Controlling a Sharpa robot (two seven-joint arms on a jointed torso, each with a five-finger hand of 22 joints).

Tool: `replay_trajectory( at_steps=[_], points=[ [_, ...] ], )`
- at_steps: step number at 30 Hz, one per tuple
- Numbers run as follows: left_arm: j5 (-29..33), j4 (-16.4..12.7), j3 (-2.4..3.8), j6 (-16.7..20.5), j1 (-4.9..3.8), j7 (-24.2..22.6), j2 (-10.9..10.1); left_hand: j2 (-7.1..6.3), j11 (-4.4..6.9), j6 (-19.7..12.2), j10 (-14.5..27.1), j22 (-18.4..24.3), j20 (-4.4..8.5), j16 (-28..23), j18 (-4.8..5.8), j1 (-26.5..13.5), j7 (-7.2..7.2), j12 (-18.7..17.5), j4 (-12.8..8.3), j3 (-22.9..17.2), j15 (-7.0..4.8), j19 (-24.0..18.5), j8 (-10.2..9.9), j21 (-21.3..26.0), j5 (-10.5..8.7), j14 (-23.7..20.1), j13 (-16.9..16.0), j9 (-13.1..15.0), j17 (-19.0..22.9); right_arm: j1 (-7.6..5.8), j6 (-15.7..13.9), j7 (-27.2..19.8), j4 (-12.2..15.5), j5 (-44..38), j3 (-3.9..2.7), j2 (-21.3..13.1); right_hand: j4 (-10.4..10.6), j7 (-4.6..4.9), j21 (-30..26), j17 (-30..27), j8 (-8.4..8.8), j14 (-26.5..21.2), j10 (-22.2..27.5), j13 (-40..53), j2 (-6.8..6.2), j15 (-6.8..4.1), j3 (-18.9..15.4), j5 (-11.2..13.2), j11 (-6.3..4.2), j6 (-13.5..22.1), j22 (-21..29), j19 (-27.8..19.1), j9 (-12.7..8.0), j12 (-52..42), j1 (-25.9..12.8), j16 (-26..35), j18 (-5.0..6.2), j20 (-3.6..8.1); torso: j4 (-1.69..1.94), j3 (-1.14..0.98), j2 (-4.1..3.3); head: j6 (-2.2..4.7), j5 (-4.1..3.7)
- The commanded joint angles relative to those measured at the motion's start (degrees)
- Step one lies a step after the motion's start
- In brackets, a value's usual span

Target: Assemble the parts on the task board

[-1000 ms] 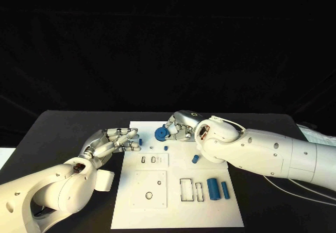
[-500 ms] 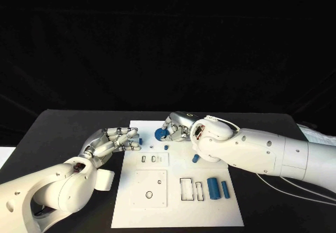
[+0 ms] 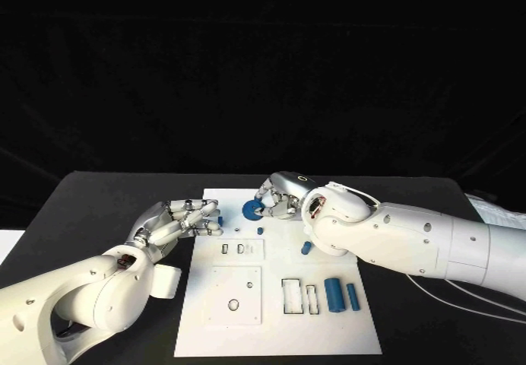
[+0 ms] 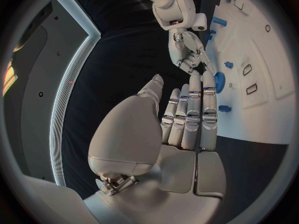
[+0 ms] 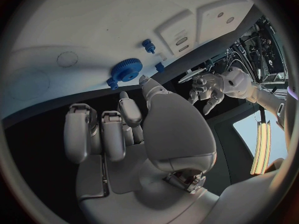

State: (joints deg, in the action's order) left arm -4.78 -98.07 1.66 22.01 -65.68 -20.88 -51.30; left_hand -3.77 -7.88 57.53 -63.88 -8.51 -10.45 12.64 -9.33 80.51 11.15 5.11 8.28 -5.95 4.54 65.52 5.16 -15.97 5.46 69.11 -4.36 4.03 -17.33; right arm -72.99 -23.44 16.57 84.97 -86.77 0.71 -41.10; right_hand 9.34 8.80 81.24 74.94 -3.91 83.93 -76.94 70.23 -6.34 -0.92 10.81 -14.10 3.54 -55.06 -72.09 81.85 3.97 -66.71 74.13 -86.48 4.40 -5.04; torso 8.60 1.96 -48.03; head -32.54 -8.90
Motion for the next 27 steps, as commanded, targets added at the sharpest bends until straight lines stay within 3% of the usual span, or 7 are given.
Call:
replay_trajectory(
  at_steps=[1,4,11,19,23,25,27],
  points=[
    [-0.3,-0.1,0.04,-1.1,-0.06,-0.2,-0.2,0.26,-0.21,-0.3,0.2,-0.1,0.10,-0.4,-0.90,0.0,0.33,-0.2,-0.4,0.0,0.08,0.4,-0.2,0.2,-0.27,-0.5,0.1,-0.1,-0.1,0.04,-8.0,-10.2,1.8,5.6,-0.13,-2.7,-0.8,-0.22,-0.1,8.4,-0.06,4.6,0.1,-0.3,0.35,-0.03,0.5,-0.9,-0.14,-0.3,0.5,0.1,0.1,0.1,1.4,0.2,-0.61,0.04,-0.12,0.02,0.09,0.07,-0.21],
    [-0.3,-0.1,0.04,-1.1,-0.06,-0.3,-0.4,0.26,-0.21,-0.3,0.2,-0.1,0.10,-0.4,-0.90,0.0,0.33,-0.2,-0.4,0.0,0.08,0.4,-0.2,0.2,-0.27,-0.5,0.1,-0.1,-0.1,-0.31,-7.2,-15.1,3.5,11.4,-0.40,-5.9,-1.5,-0.23,-0.4,8.0,-0.09,4.5,0.4,-0.6,0.51,-0.08,1.0,-1.6,-0.18,-0.5,0.9,-0.1,0.1,0.6,2.4,0.5,-0.53,0.10,-0.33,-0.05,0.01,0.06,-0.40],
    [-0.3,-0.3,0.04,-1.3,-0.07,-0.3,-0.5,0.27,-0.22,-0.3,0.2,0.0,0.07,-0.6,-0.87,0.0,0.27,-0.3,-0.6,-0.1,0.14,0.4,-0.3,0.3,-0.27,-0.7,0.1,-0.1,-0.3,-1.36,-0.3,-22.0,4.8,20.6,-0.57,-13.5,-3.1,-0.32,-0.3,8.4,-0.08,4.6,0.3,-0.7,-0.55,-0.14,0.5,0.4,-0.24,-1.0,0.7,-0.1,0.1,0.7,3.4,0.3,-0.58,0.16,-0.89,-0.23,0.18,0.28,-0.48],
    [-0.3,-0.2,0.03,-1.5,-0.06,-0.2,-0.6,0.36,-0.27,-0.2,0.2,0.1,-0.04,-1.3,-0.81,-0.2,0.25,-0.6,-0.9,-0.1,0.31,0.0,-0.5,0.7,-0.28,-1.3,0.2,0.0,-0.5,-0.47,1.7,-25.0,2.0,20.8,0.04,-19.3,-3.9,-0.39,-0.3,8.6,-0.13,4.6,0.4,-0.9,-1.03,-0.18,0.1,0.8,-0.30,-1.2,0.5,0.0,0.1,1.0,4.0,0.2,-0.61,0.19,-1.26,-0.69,0.32,-0.04,-1.16],
    [-0.3,-0.1,0.02,-1.5,-0.05,-0.2,-0.7,0.40,-0.30,-0.2,0.2,0.1,-0.09,-1.6,-0.79,-0.3,0.27,-0.7,-1.0,-0.1,0.37,-0.2,-0.6,0.9,-0.28,-1.5,0.2,0.0,-0.6,0.00,2.1,-25.6,0.1,20.3,0.21,-20.3,-4.0,-0.35,-0.3,8.6,0.03,4.6,0.5,-1.0,-1.32,-0.17,-0.3,0.8,-0.27,-1.0,0.6,-0.1,0.0,1.3,4.0,0.2,-0.61,0.19,-1.46,-0.94,0.34,0.14,-0.86],
    [-0.3,-0.1,0.02,-1.6,-0.04,-0.2,-0.6,0.41,-0.33,-0.2,0.2,0.2,-0.13,-1.8,-0.78,-0.3,0.29,-0.8,-1.1,-0.1,0.42,-0.3,-0.6,1.0,-0.28,-1.7,0.2,0.0,-0.7,0.27,2.5,-25.7,-0.6,20.0,0.28,-20.6,-4.1,-0.33,-0.3,8.7,0.09,4.6,0.5,-1.1,-1.44,-0.15,-0.5,0.8,-0.25,-0.9,0.6,-0.1,0.0,1.4,3.9,0.2,-0.60,0.19,-1.50,-1.00,0.37,0.07,-0.84],
    [-0.3,0.0,0.02,-1.6,-0.04,-0.2,-0.6,0.43,-0.35,-0.2,0.2,0.2,-0.15,-1.9,-0.77,-0.4,0.31,-0.8,-1.2,-0.1,0.45,-0.4,-0.6,1.0,-0.28,-1.8,0.2,0.0,-0.7,0.55,2.7,-25.7,-1.1,19.7,0.34,-20.8,-4.1,-0.32,-0.3,8.8,0.13,4.6,0.6,-1.3,-1.53,-0.14,-0.7,0.9,-0.23,-0.8,0.7,-0.1,0.0,1.6,3.9,0.1,-0.59,0.18,-1.39,-0.92,0.40,0.01,-0.92]
  ],
)
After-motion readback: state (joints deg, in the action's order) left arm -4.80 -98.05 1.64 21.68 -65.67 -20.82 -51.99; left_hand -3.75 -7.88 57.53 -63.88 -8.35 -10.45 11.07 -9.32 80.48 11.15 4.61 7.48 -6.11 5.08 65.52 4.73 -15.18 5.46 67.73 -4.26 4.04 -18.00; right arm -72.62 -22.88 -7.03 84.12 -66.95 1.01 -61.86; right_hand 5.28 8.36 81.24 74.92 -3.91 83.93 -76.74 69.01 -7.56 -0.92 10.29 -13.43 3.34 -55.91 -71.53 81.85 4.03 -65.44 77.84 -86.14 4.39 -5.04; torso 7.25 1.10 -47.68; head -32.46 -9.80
